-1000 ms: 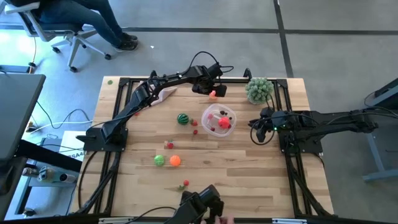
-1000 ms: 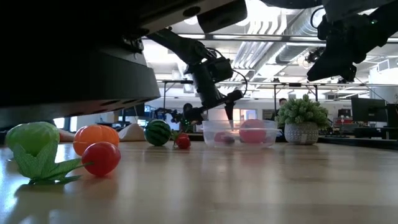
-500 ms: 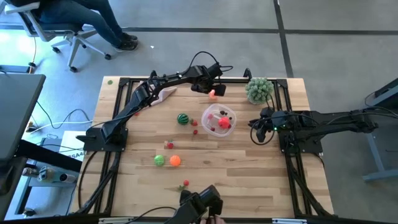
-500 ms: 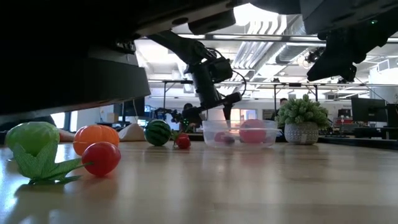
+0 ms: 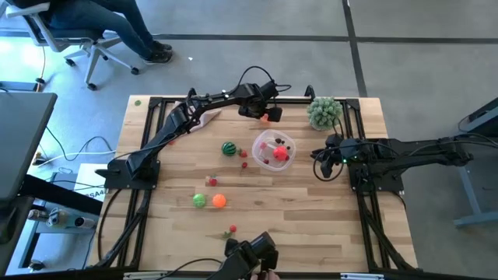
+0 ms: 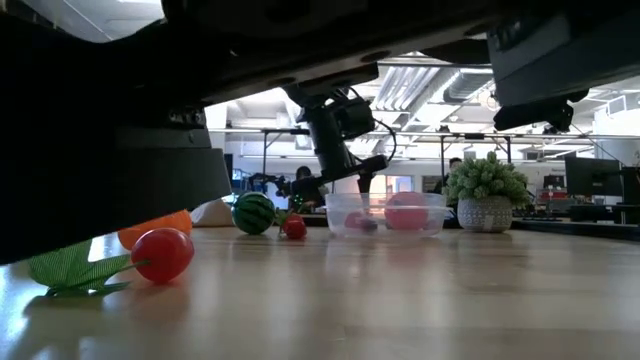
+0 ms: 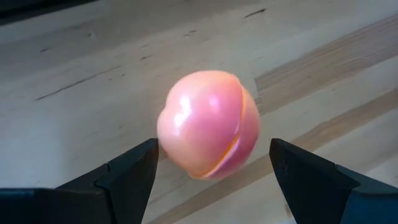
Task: Pick and placing Produce into tupperware
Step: Put the peach into the transparent bin
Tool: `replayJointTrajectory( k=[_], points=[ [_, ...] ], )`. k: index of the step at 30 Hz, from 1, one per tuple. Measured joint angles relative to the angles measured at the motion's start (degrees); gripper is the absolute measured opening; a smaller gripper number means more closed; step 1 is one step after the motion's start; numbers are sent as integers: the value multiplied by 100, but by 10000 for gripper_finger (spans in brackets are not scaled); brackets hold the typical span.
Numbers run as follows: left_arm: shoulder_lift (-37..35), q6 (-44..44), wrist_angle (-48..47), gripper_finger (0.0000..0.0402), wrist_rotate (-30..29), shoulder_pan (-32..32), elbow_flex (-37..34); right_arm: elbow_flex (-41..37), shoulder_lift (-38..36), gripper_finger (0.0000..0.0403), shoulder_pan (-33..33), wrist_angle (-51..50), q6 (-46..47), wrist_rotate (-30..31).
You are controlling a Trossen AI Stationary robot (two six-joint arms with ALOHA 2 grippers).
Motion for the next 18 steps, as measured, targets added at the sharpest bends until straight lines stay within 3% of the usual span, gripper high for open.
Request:
replayJointTrajectory(
  k=[18],
  points=[
    [0, -87, 260, 298, 66, 55, 0, 0, -1, 71, 0, 0, 0, -2]
  ],
)
